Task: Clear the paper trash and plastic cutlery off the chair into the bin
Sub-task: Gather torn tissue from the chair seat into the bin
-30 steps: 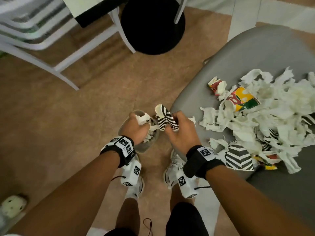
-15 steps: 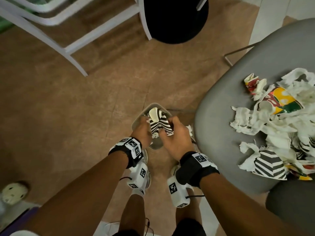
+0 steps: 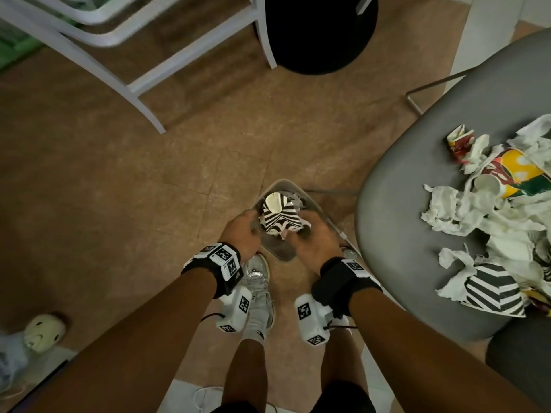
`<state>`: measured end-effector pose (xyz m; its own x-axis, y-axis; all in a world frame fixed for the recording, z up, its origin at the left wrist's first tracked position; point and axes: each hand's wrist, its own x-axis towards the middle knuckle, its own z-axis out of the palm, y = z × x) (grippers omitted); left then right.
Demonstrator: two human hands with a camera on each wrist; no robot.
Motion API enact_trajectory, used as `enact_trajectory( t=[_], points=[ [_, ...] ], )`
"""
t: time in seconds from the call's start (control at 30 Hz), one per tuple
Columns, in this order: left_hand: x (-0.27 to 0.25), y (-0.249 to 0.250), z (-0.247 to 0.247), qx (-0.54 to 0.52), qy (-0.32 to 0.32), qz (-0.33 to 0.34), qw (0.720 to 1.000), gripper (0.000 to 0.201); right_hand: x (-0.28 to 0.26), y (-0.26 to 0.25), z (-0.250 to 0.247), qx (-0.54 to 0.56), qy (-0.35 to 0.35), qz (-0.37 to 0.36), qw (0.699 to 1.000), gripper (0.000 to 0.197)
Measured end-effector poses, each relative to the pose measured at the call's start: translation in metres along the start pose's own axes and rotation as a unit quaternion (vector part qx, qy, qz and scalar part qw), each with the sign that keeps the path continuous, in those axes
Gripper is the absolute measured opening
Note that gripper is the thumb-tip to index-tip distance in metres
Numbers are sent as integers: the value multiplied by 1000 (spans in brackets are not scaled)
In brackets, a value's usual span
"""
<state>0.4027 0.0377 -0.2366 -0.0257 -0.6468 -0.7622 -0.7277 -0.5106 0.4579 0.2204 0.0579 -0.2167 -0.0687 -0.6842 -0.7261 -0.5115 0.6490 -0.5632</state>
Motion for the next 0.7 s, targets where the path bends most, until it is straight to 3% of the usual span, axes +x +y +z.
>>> enact_trajectory(
  t=[0.1,0.2,0.33,0.53,0.7],
  points=[
    [0,-1,-2,19,9,-1,1000,46,8,14,0,-43,-24,9,999,58],
    [-1,4,2,25,16,-3,1000,38,8,20,-9,-12,-41,15,999,58],
    [-5,37,12,37,19,24,999,26,4,15,-41,-34,-44,-22,998,23],
    [-5,114,37,90,22,95,991,23,-18,8,-117,-9,7,-51,999,21],
    [-16,184,85,149,6,176,973,23,-27,39,-196,-38,71,-77,994,22]
  ],
)
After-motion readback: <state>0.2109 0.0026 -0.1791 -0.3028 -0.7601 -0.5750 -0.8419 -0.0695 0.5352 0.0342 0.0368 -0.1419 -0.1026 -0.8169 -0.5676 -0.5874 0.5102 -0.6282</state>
